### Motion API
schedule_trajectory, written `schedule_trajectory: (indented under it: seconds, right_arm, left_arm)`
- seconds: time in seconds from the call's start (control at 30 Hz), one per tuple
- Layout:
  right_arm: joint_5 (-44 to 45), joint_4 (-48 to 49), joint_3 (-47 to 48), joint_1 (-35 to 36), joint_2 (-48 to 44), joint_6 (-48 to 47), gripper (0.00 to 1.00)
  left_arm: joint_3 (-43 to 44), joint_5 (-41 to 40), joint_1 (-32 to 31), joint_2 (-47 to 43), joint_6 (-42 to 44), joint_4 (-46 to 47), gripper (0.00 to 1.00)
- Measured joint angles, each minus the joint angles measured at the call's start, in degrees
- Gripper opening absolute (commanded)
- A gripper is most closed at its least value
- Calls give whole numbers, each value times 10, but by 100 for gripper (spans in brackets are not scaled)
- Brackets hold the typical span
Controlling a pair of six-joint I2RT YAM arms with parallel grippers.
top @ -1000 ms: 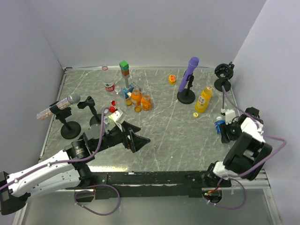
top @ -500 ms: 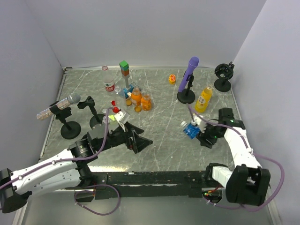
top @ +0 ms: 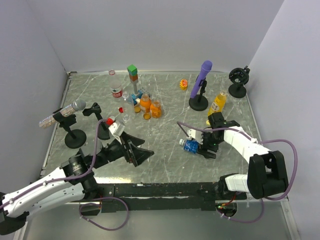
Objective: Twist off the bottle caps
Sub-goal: Pick up the plastic bottle at the corner of the board.
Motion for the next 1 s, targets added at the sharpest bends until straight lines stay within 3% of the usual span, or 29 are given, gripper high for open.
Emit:
schedule_trajectory:
  seconds: [0.1,0.23,0.57,0.8,1.0]
  right_arm:
    - [19,10,2,16,4,18,86]
    - [37,14,19,23,9,51,99]
    - [27,-3,50,27,-65,74,99]
    - [-21,11,-29,51,-164,47,99]
    - [-1,51,-52,70,-122,59,99]
  left_arm:
    - [-5,-10,0,-17,-1,-16,97]
    - [-6,-16,0,-27,-3,-34,97]
    - [-12,-25,0,-44,-9,-43,97]
    - [-29,-25,0,-45,-17,-39,97]
    - [-31,-25,0,-36,-19,-34,97]
